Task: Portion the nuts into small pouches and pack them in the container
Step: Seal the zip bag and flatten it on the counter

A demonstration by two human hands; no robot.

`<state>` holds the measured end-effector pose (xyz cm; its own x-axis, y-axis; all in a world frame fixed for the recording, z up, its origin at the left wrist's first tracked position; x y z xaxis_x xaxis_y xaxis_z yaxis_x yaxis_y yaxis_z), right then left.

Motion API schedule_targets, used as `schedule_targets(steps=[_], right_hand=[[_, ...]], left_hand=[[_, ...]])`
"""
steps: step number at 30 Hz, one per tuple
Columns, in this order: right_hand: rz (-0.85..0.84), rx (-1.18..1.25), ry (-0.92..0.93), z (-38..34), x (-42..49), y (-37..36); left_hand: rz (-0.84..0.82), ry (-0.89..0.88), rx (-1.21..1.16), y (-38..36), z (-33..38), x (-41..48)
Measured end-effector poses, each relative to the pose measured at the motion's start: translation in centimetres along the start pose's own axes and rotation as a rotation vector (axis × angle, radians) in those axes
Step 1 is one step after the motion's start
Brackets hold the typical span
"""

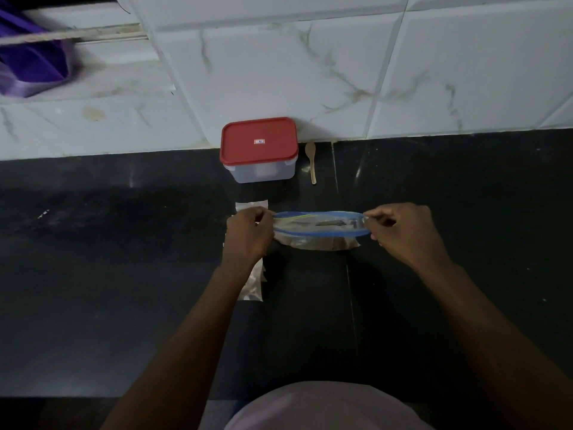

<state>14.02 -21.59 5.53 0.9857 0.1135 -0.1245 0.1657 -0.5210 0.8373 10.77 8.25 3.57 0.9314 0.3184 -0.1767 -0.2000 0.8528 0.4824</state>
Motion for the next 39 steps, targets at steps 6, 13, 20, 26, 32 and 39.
schedule_targets(steps=[6, 13, 20, 26, 32, 39], right_hand=[[0.037, 0.232, -0.026, 0.2, -0.2, 0.2], [-0.069, 0.625, -0.095, -0.2, -0.4, -1.5], [-0.11, 0.508, 0.014, -0.1, -1.0, -2.9], [-0.177, 0.374, -0.033, 1.5, -0.9, -7.1], [-0.077, 0.381, -0.049, 2.4, -1.1, -6.9], [-0.003, 0.436, -0.058, 3.6, -1.3, -6.0]], left_hand=[[-0.111, -0.374, 0.36, -2.4, 5.0, -1.3], [-0.362, -0.697, 0.398, -10.1, 10.0, -2.5], [-0.407, -0.626, 0.244, -10.5, 10.6, -1.1], [-0.452, -0.544, 0.06, -9.0, 10.9, -0.3], [-0.448, -0.506, -0.068, -7.3, 10.6, 0.7], [-0.436, -0.436, -0.168, -7.1, 9.7, 1.7]])
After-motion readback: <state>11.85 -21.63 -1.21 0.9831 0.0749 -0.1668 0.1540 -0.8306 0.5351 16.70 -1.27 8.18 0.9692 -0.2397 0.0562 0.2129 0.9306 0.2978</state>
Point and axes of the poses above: each hand's wrist, its own x-axis towards the middle knuckle, its own y-axis out of the back of the hand, z = x × y, the point moved 10 cm from there along x, towards the middle knuckle, and after that the axes turned 8 degrees about -x, right-handed, at the moved point
